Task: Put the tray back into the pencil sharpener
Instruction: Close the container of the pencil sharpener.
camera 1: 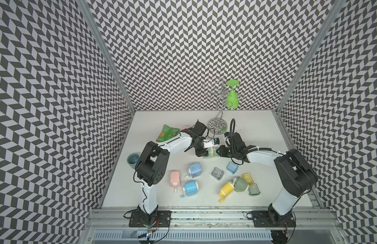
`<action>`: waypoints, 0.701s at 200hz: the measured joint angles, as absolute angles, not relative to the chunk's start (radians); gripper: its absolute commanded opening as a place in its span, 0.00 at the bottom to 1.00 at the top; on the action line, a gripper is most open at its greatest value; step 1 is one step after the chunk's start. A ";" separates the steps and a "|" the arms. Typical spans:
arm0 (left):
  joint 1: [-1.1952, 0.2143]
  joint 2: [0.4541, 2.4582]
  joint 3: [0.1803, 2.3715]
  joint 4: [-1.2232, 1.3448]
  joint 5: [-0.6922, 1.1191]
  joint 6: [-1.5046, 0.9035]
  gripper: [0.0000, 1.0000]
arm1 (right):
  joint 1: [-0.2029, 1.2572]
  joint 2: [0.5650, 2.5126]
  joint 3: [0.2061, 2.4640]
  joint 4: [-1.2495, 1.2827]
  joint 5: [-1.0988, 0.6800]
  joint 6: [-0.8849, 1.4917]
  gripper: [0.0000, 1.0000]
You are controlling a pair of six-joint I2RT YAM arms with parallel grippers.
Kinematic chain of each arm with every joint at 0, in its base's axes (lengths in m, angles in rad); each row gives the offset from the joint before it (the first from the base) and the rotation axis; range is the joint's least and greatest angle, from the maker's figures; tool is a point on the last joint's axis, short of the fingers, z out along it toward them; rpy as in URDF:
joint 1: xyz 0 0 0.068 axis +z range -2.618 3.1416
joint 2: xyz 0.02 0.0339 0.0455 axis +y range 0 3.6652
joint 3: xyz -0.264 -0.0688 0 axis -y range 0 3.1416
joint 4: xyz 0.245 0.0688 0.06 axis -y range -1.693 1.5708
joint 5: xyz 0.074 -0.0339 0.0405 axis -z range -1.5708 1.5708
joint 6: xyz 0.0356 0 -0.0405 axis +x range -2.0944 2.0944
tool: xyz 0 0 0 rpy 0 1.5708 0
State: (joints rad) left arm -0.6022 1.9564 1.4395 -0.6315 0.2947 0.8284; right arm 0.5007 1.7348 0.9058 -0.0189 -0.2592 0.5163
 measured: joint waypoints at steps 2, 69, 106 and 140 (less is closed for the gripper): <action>-0.602 1.956 1.439 -0.632 0.295 0.828 0.46 | 0.501 1.735 0.906 -0.019 -0.260 0.516 0.25; -0.602 1.956 1.440 -0.633 0.292 0.821 0.45 | 0.498 1.760 0.904 -0.010 -0.245 0.524 0.19; -0.602 1.956 1.440 -0.633 0.290 0.821 0.45 | 0.498 1.762 0.905 -0.015 -0.238 0.515 0.15; -0.602 1.956 1.440 -0.633 0.289 0.821 0.45 | 0.498 1.762 0.908 -0.022 -0.235 0.493 0.11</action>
